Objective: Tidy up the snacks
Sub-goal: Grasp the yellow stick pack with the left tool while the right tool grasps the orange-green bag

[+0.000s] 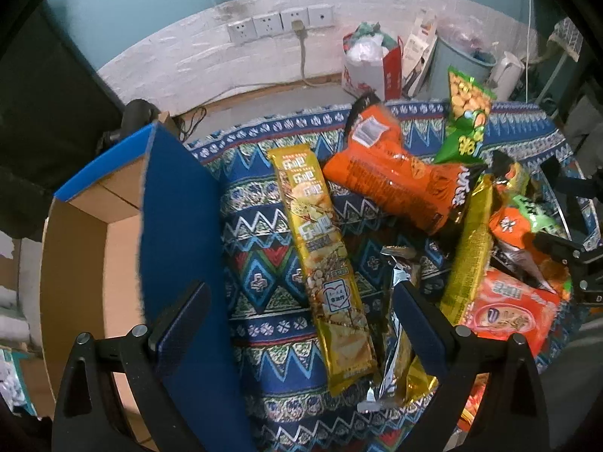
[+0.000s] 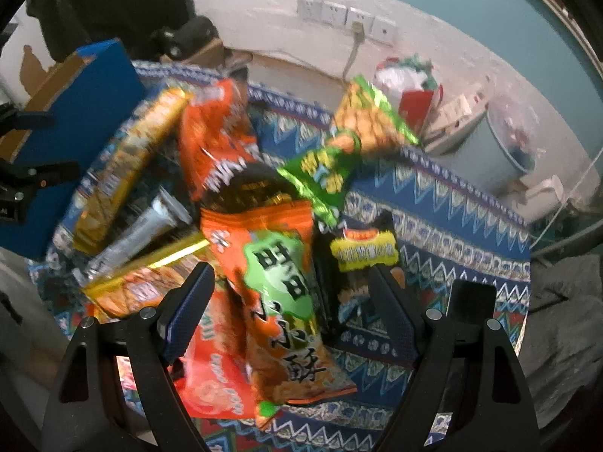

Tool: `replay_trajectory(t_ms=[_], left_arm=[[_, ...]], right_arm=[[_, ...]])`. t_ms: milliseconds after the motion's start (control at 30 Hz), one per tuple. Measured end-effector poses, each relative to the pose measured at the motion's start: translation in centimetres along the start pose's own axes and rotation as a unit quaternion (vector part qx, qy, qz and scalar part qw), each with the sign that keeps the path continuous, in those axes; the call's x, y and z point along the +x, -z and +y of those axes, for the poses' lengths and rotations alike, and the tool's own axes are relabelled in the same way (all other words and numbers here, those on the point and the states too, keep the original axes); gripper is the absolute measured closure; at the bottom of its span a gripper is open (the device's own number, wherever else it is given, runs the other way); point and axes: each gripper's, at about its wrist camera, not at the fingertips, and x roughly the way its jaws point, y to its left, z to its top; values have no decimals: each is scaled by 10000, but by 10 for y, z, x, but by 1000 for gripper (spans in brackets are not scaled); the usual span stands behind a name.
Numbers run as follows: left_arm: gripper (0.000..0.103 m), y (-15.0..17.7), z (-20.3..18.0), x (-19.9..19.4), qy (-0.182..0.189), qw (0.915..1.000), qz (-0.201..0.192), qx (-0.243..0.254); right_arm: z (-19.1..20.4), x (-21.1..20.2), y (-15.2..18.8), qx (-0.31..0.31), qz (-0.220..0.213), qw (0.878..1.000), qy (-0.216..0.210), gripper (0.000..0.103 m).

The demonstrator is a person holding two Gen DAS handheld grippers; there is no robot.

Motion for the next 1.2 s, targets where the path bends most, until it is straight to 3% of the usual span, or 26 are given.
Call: replay_trajectory(t_ms=[367,567,700,800,867,933,1200], left_arm=[[7,-15,-13,46,-63,9995,292,-70],[12,-20,-4,70,-67,9983,525,-242],[24,-21,0,82,-14,9974,674,-272],[32,-23,-2,84,-147,9984,540,-108],[45,-23,-6,83,-182,9988,465,9],[66,-23,-9,82,-38,9990,449,53],[71,-13,-12,63,-128,9992,354,95]], right_arm=[[-7,36,18,30,463,9988,-129,22],[-10,47,21,87,515,9979,-390,66],[-15,41,18,158,267,9987,-406,72],[-20,33,13,280,138,9986,-428,72],[-24,29,11,358,63,9985,-409,72],[-24,27,9,398,12,9984,-391,72],[-30,22,2,525,-73,9983,-253,72]])
